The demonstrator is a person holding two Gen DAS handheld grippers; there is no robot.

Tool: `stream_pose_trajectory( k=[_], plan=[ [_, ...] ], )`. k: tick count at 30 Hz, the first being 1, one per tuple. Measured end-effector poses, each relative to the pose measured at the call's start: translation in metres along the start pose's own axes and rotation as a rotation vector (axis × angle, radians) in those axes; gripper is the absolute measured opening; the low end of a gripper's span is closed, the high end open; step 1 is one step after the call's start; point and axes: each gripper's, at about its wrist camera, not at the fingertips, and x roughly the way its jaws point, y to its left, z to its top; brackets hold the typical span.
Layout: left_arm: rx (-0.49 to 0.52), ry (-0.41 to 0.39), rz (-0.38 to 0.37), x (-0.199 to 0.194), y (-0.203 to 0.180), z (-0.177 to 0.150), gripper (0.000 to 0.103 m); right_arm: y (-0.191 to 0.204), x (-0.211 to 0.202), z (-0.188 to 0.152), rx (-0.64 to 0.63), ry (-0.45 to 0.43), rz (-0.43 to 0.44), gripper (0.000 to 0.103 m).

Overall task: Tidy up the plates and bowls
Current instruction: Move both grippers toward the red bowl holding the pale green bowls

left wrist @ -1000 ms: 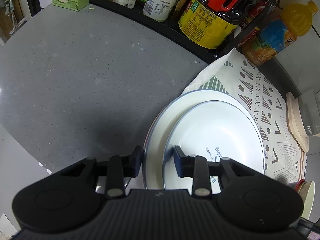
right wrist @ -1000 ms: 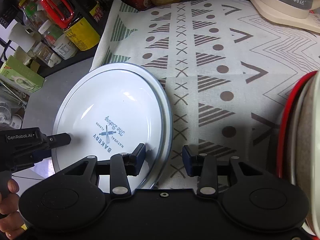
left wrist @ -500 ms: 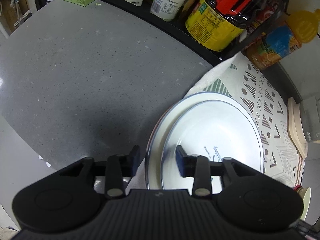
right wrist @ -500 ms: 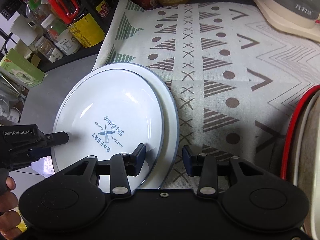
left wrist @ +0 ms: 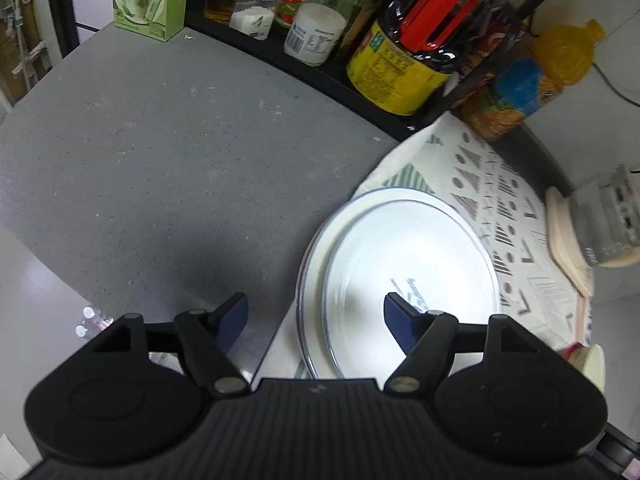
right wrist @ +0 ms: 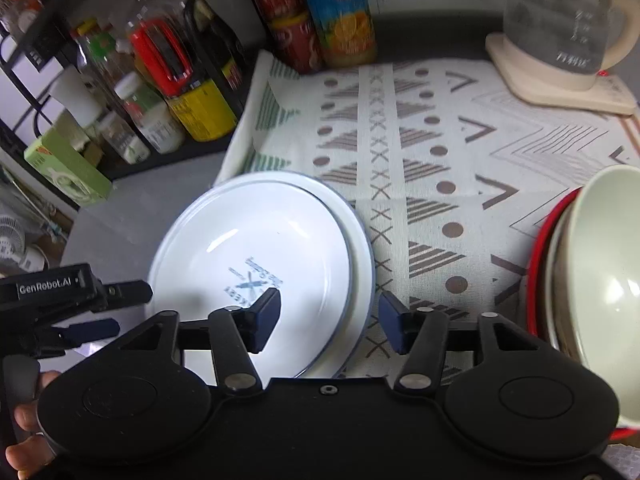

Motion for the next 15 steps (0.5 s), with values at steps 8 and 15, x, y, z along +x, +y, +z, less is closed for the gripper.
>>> stream_pose_trajectory(
  k=[8, 15],
  plan=[
    [0.077, -0.018, -0.075, -0.033, 0.003, -0.007, 0.089, 0.015, -0.041, -0.015, -0.005, -0.127, -0.03, 0.091],
    [0.12, -0.042, -0.107, -0.059, 0.009, -0.011, 0.09, 0.031, -0.067, -0.031, -0.017, -0.185, -0.056, 0.099]
  ],
)
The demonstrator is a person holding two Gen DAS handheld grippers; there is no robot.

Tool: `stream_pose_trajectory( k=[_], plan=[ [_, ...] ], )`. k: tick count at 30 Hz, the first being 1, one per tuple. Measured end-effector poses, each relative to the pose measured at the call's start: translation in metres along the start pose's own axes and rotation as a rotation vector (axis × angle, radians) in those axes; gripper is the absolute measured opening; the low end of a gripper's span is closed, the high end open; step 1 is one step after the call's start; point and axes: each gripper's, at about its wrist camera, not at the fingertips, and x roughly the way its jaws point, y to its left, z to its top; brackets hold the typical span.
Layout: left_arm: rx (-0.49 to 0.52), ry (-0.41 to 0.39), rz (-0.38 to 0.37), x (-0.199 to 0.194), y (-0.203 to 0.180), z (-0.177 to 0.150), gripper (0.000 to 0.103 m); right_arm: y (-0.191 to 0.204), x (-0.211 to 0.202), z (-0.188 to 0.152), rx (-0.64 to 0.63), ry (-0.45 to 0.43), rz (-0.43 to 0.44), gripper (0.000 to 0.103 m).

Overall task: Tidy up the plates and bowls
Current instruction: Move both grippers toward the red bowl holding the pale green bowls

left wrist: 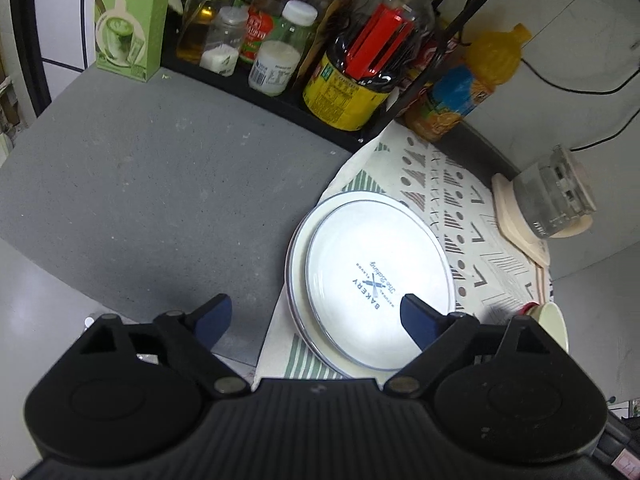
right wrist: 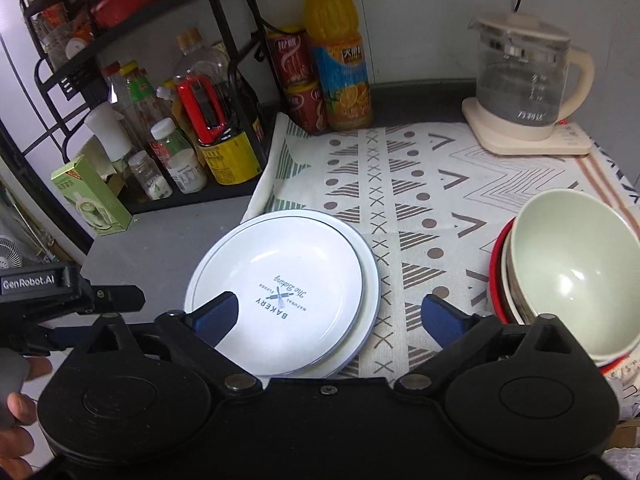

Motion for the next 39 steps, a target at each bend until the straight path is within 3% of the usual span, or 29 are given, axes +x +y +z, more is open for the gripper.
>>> stream_pose_trajectory(
  k=[16, 19, 32, 39],
  plan=[
    [0.067, 0.001, -0.068, -0.018, -0.007, -0.019, 0.095, -0.006, -0.043, -0.011, 0.073, -0.06, -0.06, 0.103],
    [0.088, 0.003, -0.084, -0.016, -0.015, -0.02, 0.102, -0.014, -0.048, -0.011, 0.093, -0.07, -0.075, 0.103],
    [0.198, 0.06, -0.143, 0.012, -0.085, -0.03, 0.102, -0.076, -0.074, -0.01, 0.182, -0.108, -0.169, 0.103],
    [0.239, 0.099, -0.125, 0.032, -0.121, -0.032, 0.102, -0.109, -0.073, -0.008, 0.228, -0.11, -0.182, 0.103]
  ],
)
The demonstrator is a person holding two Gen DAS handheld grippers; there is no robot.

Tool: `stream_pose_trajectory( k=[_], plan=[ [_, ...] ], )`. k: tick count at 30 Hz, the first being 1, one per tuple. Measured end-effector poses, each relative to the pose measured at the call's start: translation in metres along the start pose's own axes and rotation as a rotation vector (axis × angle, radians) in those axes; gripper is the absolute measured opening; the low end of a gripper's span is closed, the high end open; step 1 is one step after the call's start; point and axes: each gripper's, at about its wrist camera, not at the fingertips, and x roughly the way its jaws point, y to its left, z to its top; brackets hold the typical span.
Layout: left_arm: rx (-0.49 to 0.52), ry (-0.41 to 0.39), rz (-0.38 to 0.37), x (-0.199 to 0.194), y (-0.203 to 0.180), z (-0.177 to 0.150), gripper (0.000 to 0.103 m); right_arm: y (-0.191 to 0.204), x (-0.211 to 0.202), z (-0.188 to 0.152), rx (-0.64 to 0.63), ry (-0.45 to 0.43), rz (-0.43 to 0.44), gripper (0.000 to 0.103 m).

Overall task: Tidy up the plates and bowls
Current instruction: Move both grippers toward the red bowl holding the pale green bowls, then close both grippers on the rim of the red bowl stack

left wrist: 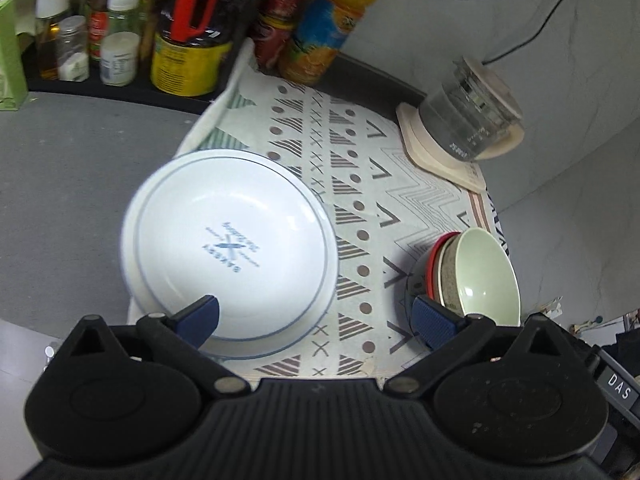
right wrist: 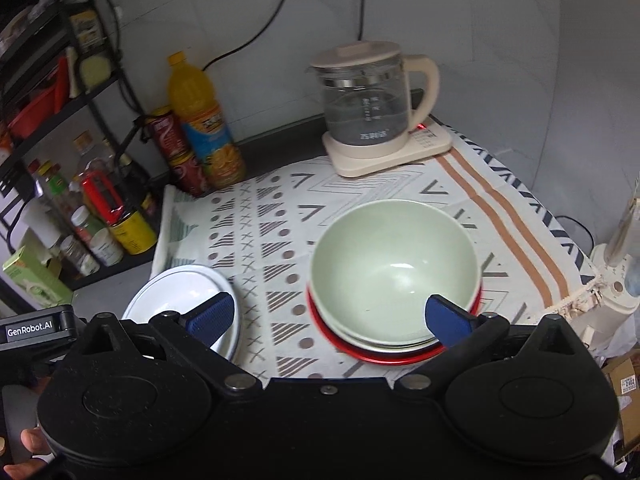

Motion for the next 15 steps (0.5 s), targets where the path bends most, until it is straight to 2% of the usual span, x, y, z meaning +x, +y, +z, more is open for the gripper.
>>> stream_pose_trajectory(
  k=[15],
  plan=[
    [0.053, 0.081, 0.025, 0.059, -0.071, 0.016, 0.102, -0.067, 0.035, 0.025, 0.082, 0.058, -0.016, 0.103]
  ],
)
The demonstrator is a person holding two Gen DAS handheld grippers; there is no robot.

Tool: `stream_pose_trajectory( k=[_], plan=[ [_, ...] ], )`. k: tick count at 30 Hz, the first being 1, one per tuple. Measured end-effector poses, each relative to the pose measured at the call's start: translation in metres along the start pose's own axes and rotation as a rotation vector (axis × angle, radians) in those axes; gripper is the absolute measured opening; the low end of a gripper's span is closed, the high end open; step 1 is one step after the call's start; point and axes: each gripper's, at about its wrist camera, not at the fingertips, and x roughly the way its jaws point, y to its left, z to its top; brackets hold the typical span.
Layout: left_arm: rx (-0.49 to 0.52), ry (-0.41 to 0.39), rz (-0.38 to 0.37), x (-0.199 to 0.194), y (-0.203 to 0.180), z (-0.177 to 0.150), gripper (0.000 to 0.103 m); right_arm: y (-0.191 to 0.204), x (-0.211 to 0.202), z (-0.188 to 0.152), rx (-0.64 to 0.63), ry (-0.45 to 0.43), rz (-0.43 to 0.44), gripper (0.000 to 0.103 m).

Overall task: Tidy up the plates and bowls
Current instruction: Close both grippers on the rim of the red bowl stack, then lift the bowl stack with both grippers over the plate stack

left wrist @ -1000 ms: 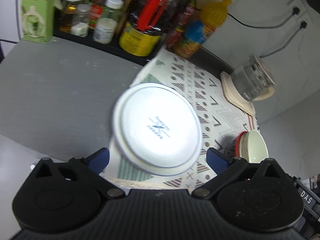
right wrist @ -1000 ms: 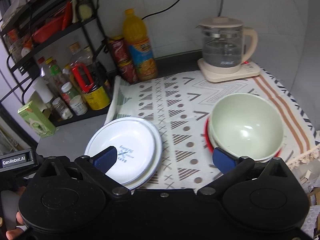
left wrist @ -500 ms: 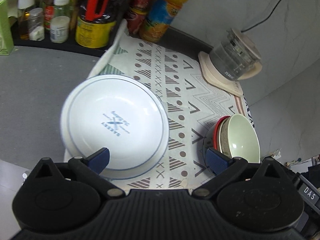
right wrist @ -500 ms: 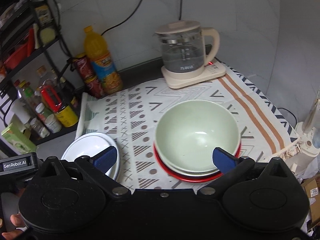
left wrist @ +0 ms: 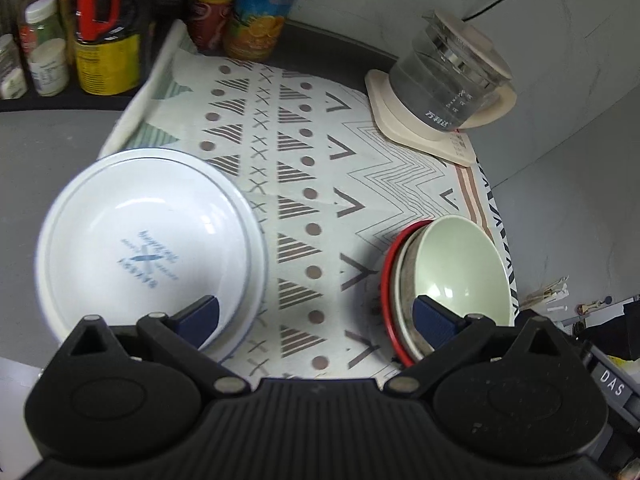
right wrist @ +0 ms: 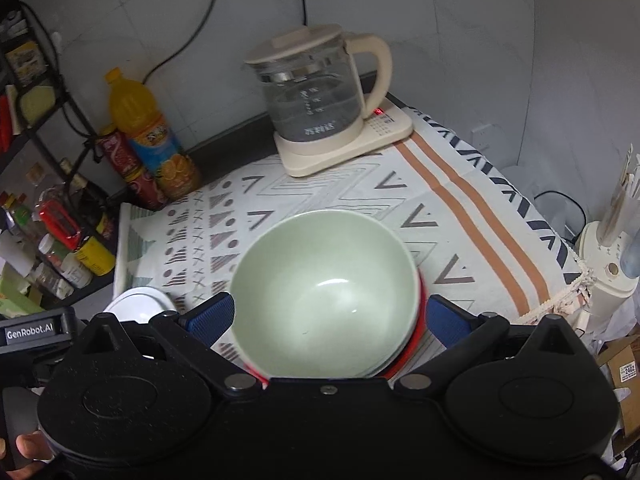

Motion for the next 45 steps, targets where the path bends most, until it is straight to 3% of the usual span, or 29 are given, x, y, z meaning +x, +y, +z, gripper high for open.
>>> stream_pose_trajectory(
  k=[12, 16, 24, 28, 32, 35, 43, 45],
  plan=[
    [0.002, 0.057, 0.003, 0.05, -0.039, 0.018, 0.101, -0.044, 0.048, 0.025, 0.037, 0.118, 0.001, 0.095],
    [-0.01, 0.076, 0.0, 0.064, -0.044, 0.019, 0.099, -0.05, 0.067, 0.029, 0.028, 0.179, 0.016, 0.081],
    [-0.064, 0.106, -0.013, 0.087, -0.046, 0.019, 0.097, -0.056, 0.097, 0.032, -0.001, 0.267, 0.05, 0.069],
    [-0.096, 0.118, -0.018, 0.094, -0.043, 0.017, 0.088, -0.056, 0.11, 0.032, -0.015, 0.305, 0.064, 0.058],
    [-0.139, 0.15, -0.019, 0.103, -0.039, 0.013, 0.056, -0.056, 0.118, 0.028, -0.039, 0.333, 0.066, 0.044],
    [-0.159, 0.147, -0.025, 0.105, -0.036, 0.01, 0.051, -0.061, 0.119, 0.027, -0.042, 0.326, 0.049, 0.03],
    [-0.183, 0.18, -0.053, 0.117, -0.037, 0.004, 0.034, -0.067, 0.125, 0.026, -0.038, 0.348, 0.085, 0.032],
    [-0.199, 0.19, -0.061, 0.12, -0.035, 0.002, 0.034, -0.068, 0.128, 0.026, -0.032, 0.369, 0.095, 0.033]
  ],
)
